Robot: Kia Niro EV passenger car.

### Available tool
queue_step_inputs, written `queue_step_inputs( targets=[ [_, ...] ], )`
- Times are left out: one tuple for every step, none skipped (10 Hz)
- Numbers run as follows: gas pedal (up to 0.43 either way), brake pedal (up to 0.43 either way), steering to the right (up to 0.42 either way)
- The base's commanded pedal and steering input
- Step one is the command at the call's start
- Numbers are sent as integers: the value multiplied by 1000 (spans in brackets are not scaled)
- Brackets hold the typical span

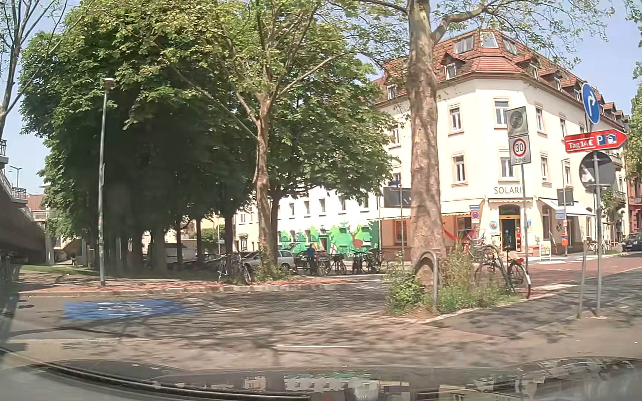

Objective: Follow the waypoints while adhering to traffic rules and regulations

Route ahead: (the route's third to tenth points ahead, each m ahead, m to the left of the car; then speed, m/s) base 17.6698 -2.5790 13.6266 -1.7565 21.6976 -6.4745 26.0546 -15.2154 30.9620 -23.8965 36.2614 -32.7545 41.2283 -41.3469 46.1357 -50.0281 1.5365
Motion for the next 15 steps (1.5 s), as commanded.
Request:
queue_step_inputs(
  targets=[
    [0, 0, -665],
    [0, 0, -651],
    [0, 0, -639],
    [0, 0, -626],
    [0, 0, -615],
    [0, 0, -601],
    [0, 0, -592],
    [0, 0, -589],
    [0, 0, -585],
    [0, 0, -579],
    [20, 0, -565],
    [20, 0, -551],
    [28, 0, -539],
    [28, 0, -528],
    [28, 0, -519]
  ],
)
